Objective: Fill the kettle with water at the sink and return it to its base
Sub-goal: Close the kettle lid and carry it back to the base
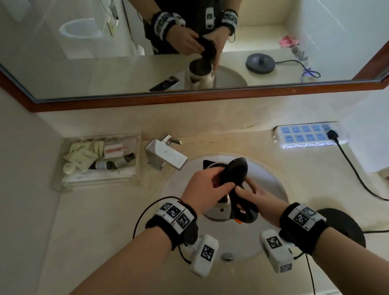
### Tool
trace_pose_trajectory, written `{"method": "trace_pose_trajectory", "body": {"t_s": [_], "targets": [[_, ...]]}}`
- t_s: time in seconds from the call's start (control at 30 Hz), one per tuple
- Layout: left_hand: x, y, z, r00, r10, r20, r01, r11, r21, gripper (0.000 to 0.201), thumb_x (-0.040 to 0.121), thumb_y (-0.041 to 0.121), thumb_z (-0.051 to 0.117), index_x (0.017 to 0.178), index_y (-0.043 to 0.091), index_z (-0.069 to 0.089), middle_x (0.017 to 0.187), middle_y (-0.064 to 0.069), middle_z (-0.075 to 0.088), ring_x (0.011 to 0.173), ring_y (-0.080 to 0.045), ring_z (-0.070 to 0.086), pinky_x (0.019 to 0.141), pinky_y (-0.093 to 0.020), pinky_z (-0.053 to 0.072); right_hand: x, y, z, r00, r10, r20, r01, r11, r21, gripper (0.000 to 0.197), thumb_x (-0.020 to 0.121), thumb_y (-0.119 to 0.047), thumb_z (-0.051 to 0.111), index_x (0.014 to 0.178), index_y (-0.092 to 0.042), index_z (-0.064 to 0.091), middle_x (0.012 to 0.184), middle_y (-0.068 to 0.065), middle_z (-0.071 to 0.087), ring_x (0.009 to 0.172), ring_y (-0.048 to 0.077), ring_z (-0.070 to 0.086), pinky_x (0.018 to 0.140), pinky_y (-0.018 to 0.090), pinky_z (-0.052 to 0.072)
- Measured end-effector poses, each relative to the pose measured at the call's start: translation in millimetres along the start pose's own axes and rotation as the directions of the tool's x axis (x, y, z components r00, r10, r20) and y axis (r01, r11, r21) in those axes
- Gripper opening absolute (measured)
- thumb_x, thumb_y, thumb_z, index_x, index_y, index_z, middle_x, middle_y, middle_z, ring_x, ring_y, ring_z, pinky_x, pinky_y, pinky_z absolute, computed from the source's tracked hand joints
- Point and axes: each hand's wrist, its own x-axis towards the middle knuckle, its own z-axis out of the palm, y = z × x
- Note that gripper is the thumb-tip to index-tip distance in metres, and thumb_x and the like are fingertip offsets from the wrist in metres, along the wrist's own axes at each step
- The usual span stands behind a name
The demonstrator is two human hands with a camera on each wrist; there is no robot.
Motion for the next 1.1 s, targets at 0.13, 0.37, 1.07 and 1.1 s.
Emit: {"method": "trace_pose_trajectory", "body": {"t_s": [0.13, 0.37, 1.07, 1.1], "targets": [[0, 15, 12, 0.999, -0.027, -0.032, 0.024, 0.997, -0.07, 0.032, 0.085, 0.032, 0.07, 0.114, 0.021, 0.069, 0.099, 0.003, 0.075, 0.094, -0.013, 0.07, 0.088, -0.041, 0.057, -9, 4, -9, 0.984, -0.125, -0.125, 0.098, 0.975, -0.201, 0.091, 0.069, -0.009, 0.084, 0.143, -0.037, 0.039, 0.114, 0.011, 0.073, 0.099, 0.031, 0.073, 0.086, 0.05, 0.06], [8, 45, 21, 0.975, -0.076, -0.206, 0.056, 0.993, -0.104, 0.022, 0.089, 0.033, 0.068, 0.105, 0.018, 0.069, 0.099, 0.005, 0.065, 0.093, -0.009, 0.063, 0.081, -0.023, 0.051, -37, -13, -13, 0.925, -0.344, -0.16, 0.278, 0.902, -0.331, 0.077, 0.076, 0.013, 0.063, 0.131, -0.039, 0.049, 0.091, -0.006, 0.072, 0.069, -0.008, 0.067, 0.063, 0.014, 0.054], [-13, 68, 38, 0.964, -0.089, -0.251, -0.006, 0.934, -0.356, 0.015, 0.094, 0.025, 0.064, 0.105, 0.016, 0.06, 0.108, 0.001, 0.065, 0.096, -0.009, 0.063, 0.071, -0.008, 0.048, -90, 0, -41, 0.782, -0.578, -0.233, 0.485, 0.8, -0.354, 0.103, 0.075, 0.012, 0.06, 0.148, -0.052, 0.028, 0.071, 0.018, 0.062, 0.053, 0.019, 0.053, 0.055, 0.032, 0.055], [-15, 70, 39, 0.966, -0.083, -0.247, -0.013, 0.932, -0.362, 0.016, 0.095, 0.022, 0.064, 0.108, 0.014, 0.059, 0.108, 0.0, 0.065, 0.095, -0.006, 0.062, 0.07, -0.005, 0.048, -91, 1, -43, 0.77, -0.592, -0.237, 0.491, 0.788, -0.371, 0.103, 0.075, 0.011, 0.061, 0.147, -0.056, 0.028, 0.069, 0.018, 0.06, 0.053, 0.017, 0.052, 0.055, 0.033, 0.055]]}}
